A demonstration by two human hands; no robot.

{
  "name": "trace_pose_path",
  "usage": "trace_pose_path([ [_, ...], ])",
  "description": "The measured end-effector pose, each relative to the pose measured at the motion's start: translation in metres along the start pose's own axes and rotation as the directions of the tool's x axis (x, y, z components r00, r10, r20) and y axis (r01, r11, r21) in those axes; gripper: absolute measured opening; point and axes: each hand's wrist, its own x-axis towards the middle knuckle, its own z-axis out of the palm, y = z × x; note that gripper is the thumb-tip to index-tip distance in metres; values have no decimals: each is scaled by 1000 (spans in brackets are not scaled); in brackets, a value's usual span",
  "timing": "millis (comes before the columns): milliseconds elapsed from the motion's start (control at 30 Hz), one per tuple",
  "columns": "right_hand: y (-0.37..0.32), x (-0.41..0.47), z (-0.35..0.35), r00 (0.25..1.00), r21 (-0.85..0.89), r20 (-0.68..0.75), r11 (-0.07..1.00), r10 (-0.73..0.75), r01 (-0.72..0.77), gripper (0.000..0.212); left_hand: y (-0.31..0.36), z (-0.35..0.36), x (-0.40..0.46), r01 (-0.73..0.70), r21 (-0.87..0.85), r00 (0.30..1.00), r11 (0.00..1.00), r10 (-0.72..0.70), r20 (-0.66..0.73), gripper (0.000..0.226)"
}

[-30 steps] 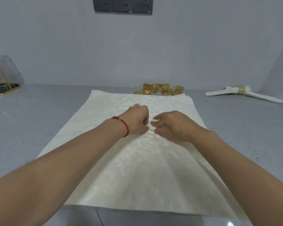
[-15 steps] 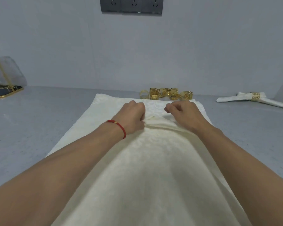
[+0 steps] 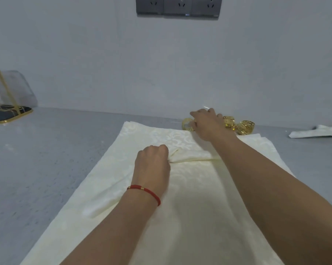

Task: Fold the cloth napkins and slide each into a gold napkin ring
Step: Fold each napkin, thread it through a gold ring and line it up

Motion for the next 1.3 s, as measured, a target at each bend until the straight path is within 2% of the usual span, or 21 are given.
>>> trace_pose_path([
  [67,-5,10,10,998,-103,47,994,-39,43,45,-1,4,2,-75,26,992,997,77,-100,34],
  [133,-10,17,15,995,-138,76,987,-70,80,48,-3,5,5,-128,54,985,990,133,-106,60],
  [167,-12,18,16,994,-152,73,984,-80,90,43,-4,4,6,-111,50,990,993,114,-82,65],
  [267,-11,16,10,992,-81,-9,988,-129,128,29,-6,2,7,-135,42,987,990,138,-80,57],
  [333,-5,2,-3,983,106,-149,987,-103,120,21,-6,0,6,-126,43,988,991,129,-85,48],
  [367,2,-12,-14,973,225,-228,971,-31,84,20,-7,4,6,-120,40,987,992,124,-105,45],
  [400,6,-28,-25,960,379,-271,924,71,39,24,-10,3,7,-103,13,990,995,104,-92,44],
  [433,13,-48,-35,947,557,-259,830,189,-14,29,-11,0,5,-105,-20,990,994,103,-98,46],
  [500,31,-97,-54,942,850,-117,523,315,-69,31,-10,-5,5,-119,-56,985,991,111,-131,45],
  [533,42,-121,-59,939,920,-58,384,338,-82,29,-9,-5,6,-112,-48,986,992,105,-131,43],
  [567,52,-141,-59,931,951,-26,297,365,-90,24,-9,-5,6,-114,-37,986,993,108,-125,40],
  [633,68,-169,-55,898,976,-20,202,440,-77,13,-5,-8,7,-98,-55,989,994,91,-116,36],
  [733,83,-190,-48,874,986,21,136,485,-99,18,-3,-10,7,-106,-76,982,991,93,-162,36],
  [800,86,-195,-44,867,994,72,38,492,-105,23,-4,-10,7,-107,-69,980,992,93,-176,34],
  [900,84,-198,-42,854,982,184,-123,487,-142,12,-7,-10,9,-101,-55,975,993,88,-203,33],
  [1100,78,-194,-37,860,969,235,-178,453,-171,18,-6,-10,9,-140,-76,966,987,119,-228,33],
  [1267,74,-194,-38,904,964,249,-177,348,-197,51,-5,-6,6,-198,-145,959,969,161,-232,32],
  [1300,74,-196,-38,919,967,245,-150,308,-208,57,-5,-6,6,-226,-149,954,963,188,-233,32],
])
